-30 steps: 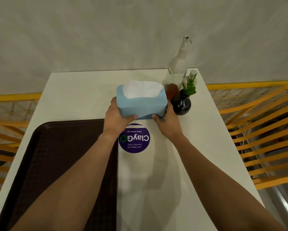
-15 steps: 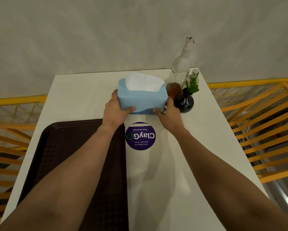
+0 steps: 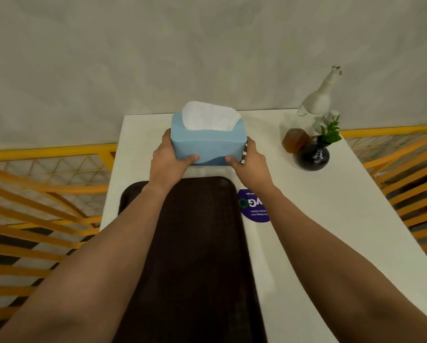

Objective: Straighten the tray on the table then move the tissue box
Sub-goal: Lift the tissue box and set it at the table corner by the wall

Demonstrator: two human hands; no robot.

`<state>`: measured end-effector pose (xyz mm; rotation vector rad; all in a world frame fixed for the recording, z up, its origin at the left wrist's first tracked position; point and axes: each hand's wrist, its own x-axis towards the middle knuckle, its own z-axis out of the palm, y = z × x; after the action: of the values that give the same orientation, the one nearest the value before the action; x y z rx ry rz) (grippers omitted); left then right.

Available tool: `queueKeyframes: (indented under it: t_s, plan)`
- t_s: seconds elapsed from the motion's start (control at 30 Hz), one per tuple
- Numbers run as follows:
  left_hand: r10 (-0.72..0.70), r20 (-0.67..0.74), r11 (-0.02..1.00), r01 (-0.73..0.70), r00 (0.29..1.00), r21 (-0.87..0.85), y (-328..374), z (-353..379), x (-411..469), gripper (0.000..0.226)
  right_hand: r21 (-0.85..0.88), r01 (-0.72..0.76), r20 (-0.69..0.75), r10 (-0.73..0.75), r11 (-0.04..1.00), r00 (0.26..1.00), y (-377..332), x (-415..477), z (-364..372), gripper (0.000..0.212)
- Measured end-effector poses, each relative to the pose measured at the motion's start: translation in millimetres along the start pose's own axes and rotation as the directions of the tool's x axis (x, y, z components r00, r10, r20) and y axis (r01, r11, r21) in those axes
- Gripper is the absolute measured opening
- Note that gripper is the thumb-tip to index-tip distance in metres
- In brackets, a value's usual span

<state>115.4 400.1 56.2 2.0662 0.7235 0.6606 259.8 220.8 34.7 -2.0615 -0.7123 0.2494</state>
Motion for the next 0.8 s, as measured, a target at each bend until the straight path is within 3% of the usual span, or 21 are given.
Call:
queueKeyframes:
  t_s: [0.4,0.8]
  plan:
    - [0.008,-0.080,1.000,-0.009,0.997,-0.013,-78.3,-111.7,27.1,0.087,0.011,0.057,0.021,-0.057,0.998,0.998,-74.7,19.7,119.4,0.075]
    - [-0.005,-0.015,1.000,0.005,1.000,-0.028,-121.2,-122.1,88.1,0.085,0.015,0.064,0.034,-0.064,0.998,0.997,-75.4,82.1,164.4,0.078]
